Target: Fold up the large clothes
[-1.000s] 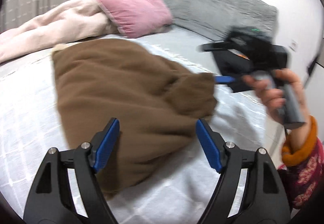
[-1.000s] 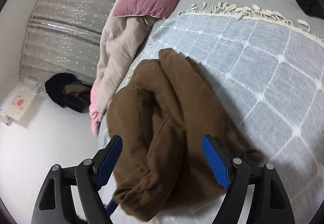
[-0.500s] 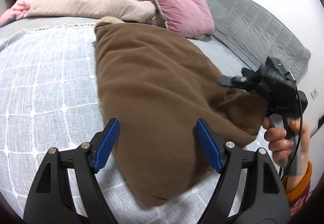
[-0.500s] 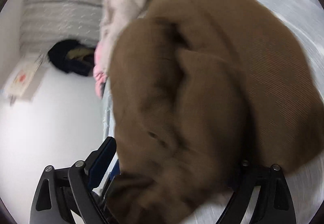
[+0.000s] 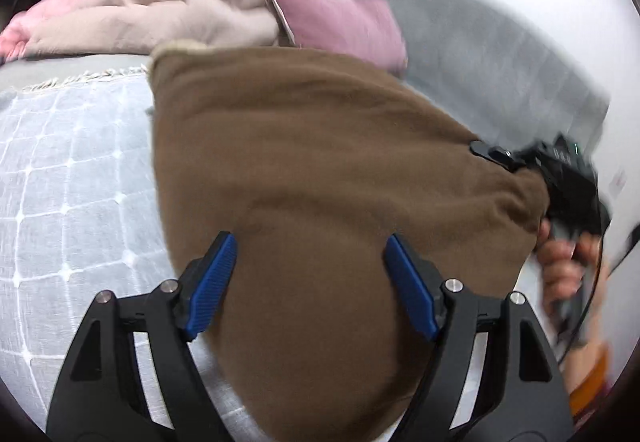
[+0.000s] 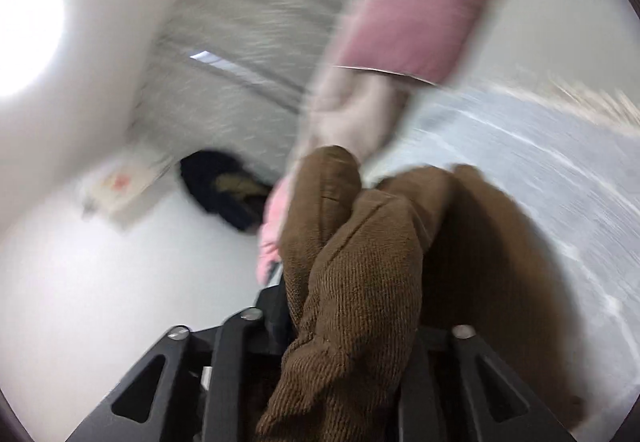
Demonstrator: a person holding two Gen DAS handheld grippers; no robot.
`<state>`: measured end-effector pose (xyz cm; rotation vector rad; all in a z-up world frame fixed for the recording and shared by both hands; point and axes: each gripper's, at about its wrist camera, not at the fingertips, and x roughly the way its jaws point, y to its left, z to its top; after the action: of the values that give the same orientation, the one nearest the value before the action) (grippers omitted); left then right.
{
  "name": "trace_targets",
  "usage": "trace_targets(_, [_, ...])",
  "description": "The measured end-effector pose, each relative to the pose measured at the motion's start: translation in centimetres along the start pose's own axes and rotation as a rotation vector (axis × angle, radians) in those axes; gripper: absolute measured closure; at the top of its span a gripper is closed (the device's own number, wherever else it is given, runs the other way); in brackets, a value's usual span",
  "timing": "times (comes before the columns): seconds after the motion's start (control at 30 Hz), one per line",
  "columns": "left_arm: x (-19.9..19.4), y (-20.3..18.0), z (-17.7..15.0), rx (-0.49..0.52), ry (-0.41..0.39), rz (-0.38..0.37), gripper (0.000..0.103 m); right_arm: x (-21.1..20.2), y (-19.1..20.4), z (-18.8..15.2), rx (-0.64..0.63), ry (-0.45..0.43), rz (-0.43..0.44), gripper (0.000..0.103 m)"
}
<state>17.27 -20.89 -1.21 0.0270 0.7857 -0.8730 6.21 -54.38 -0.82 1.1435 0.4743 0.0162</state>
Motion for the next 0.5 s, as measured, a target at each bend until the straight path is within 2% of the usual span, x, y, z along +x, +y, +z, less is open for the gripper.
trace_targets(0.07, [1.1,-2.4,-1.1,0.142,-0.024,0.102,0.025,-0.1,-4.1,0.4,0.123,0.038,-0.125,0.058])
trace_targets(0.1, [1.4,-3.6,-1.7,0.220,-0.039,0.154,0.025,-0.8,-4.9,0.5,0.152,0.028,-0.121,0.057])
trace_targets(0.13, [1.5,-4.0,-1.9,0.243,-0.044,0.169,0.025,-1.6,-5.0,0.6,0.154,0.011,-0.110,0.057])
trace_targets(0.17, [1.4,-4.1,-2.0,0.247,-0.050,0.171,0.025,-2.8,-4.4,0.8,0.128,-0.023,-0.101,0.057])
trace_targets(0.23, [1.2,-3.5,-1.8,0.202,-0.048,0.142,0.025,-4.9,-1.5,1.0,-0.005,-0.080,-0.048,0.057])
trace_targets(0.3, [1.0,-3.1,-1.6,0.176,-0.040,0.126,0.025,-5.2,0.6,1.2,-0.080,-0.067,0.040,0.056])
trace_targets(0.37, [0.9,-3.1,-1.6,0.172,-0.032,0.118,0.025,-4.2,1.8,1.0,-0.128,-0.020,0.083,0.056])
trace_targets(0.43, [0.5,-3.0,-1.7,0.171,-0.028,0.109,0.025,-2.6,1.7,0.6,-0.139,0.038,0.007,0.056])
trace_targets(0.5, [0.3,-2.8,-1.7,0.164,-0.022,0.098,0.025,-0.2,0.6,-0.1,-0.139,0.135,-0.167,0.056])
